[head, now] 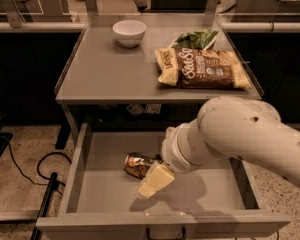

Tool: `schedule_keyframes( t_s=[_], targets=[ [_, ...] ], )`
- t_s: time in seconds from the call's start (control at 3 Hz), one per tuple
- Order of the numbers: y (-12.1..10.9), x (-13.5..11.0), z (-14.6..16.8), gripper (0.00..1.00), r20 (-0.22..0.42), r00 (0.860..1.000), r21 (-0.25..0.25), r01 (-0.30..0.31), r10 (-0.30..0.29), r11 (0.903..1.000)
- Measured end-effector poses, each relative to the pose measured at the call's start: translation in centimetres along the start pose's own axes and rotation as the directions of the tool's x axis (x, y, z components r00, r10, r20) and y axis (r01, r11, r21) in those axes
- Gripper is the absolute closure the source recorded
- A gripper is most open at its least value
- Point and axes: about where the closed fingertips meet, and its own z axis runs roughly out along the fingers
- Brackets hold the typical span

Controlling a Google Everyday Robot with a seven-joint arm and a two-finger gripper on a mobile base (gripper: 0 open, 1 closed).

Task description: Pick orange can from top drawer and place on counter

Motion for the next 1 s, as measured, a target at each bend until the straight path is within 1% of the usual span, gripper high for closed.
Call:
schedule_keyframes(
  t_s=[0.33,0.67,1.0],
  targets=[
    [0.7,0.8,3.5,0.0,0.027,0.999,-0.02,-0.017,0.017,0.9997],
    [0.6,1.5,5.7,0.0,0.04,0.999,-0.027,-0.026,0.027,0.9993],
    [-0.3,1.6,7.6,0.0,0.048,0.999,-0.033,-0.016,0.018,0.9993]
  ],
)
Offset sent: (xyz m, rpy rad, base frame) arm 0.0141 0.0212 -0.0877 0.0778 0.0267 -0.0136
